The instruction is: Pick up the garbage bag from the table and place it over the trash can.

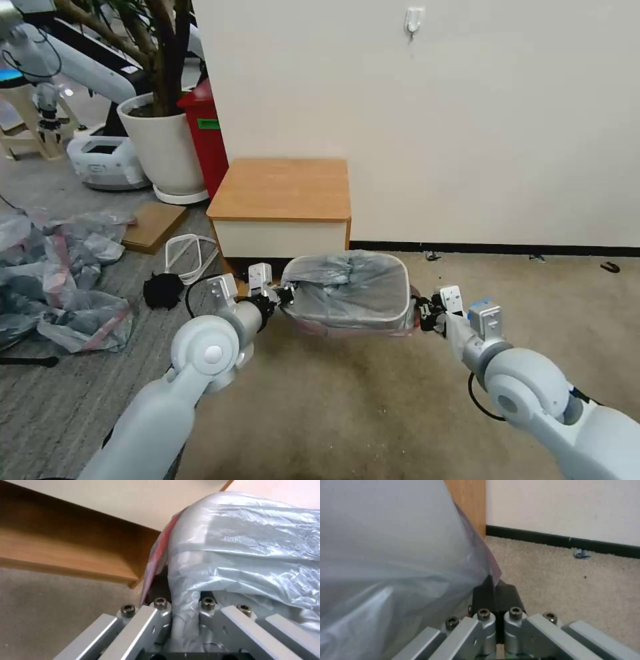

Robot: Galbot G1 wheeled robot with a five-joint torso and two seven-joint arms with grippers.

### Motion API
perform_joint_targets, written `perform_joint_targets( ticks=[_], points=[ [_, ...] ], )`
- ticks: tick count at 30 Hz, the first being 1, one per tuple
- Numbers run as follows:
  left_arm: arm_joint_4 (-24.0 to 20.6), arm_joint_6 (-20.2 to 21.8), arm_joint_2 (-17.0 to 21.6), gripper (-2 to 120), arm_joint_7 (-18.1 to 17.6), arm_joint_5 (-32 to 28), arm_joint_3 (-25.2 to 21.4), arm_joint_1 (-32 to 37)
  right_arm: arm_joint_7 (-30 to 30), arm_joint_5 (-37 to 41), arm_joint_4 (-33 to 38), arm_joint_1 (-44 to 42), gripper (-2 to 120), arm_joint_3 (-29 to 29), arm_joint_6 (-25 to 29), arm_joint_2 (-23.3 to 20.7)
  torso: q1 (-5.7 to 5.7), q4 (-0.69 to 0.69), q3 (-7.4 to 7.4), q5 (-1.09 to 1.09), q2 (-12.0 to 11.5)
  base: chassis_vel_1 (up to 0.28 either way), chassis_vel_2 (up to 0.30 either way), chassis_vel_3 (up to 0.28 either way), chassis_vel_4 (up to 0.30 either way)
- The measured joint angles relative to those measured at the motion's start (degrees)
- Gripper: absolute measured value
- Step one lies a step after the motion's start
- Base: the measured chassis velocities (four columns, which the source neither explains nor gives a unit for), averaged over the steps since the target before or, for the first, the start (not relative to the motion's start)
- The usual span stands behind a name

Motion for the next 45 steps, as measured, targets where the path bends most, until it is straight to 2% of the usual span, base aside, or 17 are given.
perform_joint_targets(
  ticks=[12,25,45],
  points=[
    [-1.12,-0.08,-0.05,3,-1.70,-4.45,-0.84,-0.20,1.37,-1.93,-4.34,1.51,0,-3.16,1.76,3.87,0.00,0.00,0.00,0.00,0.00,0.000,0.000,0.000,0.000],
    [-1.67,0.31,-0.04,3,-2.85,-7.03,-0.98,-0.09,1.54,-3.31,-7.81,2.00,0,-4.43,5.73,5.42,0.00,0.00,0.00,0.00,0.00,0.000,0.000,0.000,0.000],
    [-1.79,0.63,0.40,3,-3.08,-8.39,-1.29,-0.17,1.47,-6.14,-10.74,3.45,0,-6.60,8.08,6.11,0.00,0.00,0.00,0.00,0.00,0.000,0.000,0.000,0.000]
  ],
)
